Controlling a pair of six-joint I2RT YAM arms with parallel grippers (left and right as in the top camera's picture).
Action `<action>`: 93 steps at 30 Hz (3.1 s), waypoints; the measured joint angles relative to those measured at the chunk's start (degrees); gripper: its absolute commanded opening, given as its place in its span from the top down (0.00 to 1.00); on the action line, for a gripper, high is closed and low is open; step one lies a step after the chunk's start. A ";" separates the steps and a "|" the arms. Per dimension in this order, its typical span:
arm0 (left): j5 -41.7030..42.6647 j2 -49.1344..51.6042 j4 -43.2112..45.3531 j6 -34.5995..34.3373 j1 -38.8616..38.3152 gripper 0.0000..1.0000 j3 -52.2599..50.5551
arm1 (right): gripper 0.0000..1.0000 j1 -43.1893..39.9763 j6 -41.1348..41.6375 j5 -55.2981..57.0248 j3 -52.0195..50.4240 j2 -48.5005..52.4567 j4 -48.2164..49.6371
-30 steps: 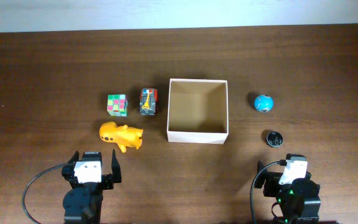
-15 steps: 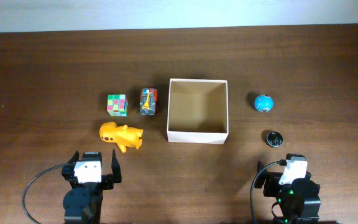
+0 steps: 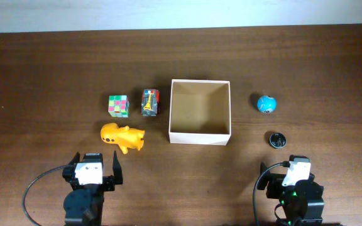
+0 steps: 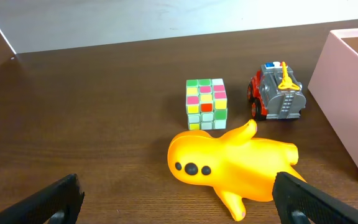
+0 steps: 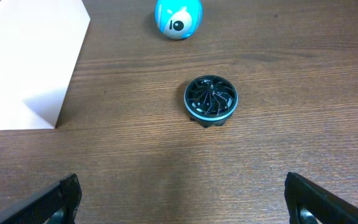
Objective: Pack container
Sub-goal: 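Move the left gripper toward the Rubik's cube beside the box, then grasp the Rubik's cube with the left gripper and lift it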
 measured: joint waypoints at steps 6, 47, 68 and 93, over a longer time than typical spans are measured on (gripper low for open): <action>0.00 0.00 0.00 0.00 0.00 0.01 0.00 | 0.01 0.00 0.00 0.00 0.00 0.00 0.00; 15.02 35.15 -10.91 -2.60 0.00 0.01 35.95 | 0.01 0.00 0.04 -16.04 29.35 24.11 -6.54; 13.86 82.01 -29.73 -1.92 0.37 0.01 73.96 | 0.01 -9.49 2.01 -16.52 66.71 76.56 -29.81; 9.38 114.01 -18.38 1.11 2.05 0.09 74.01 | 0.01 -27.32 3.50 -20.59 66.71 77.92 -34.42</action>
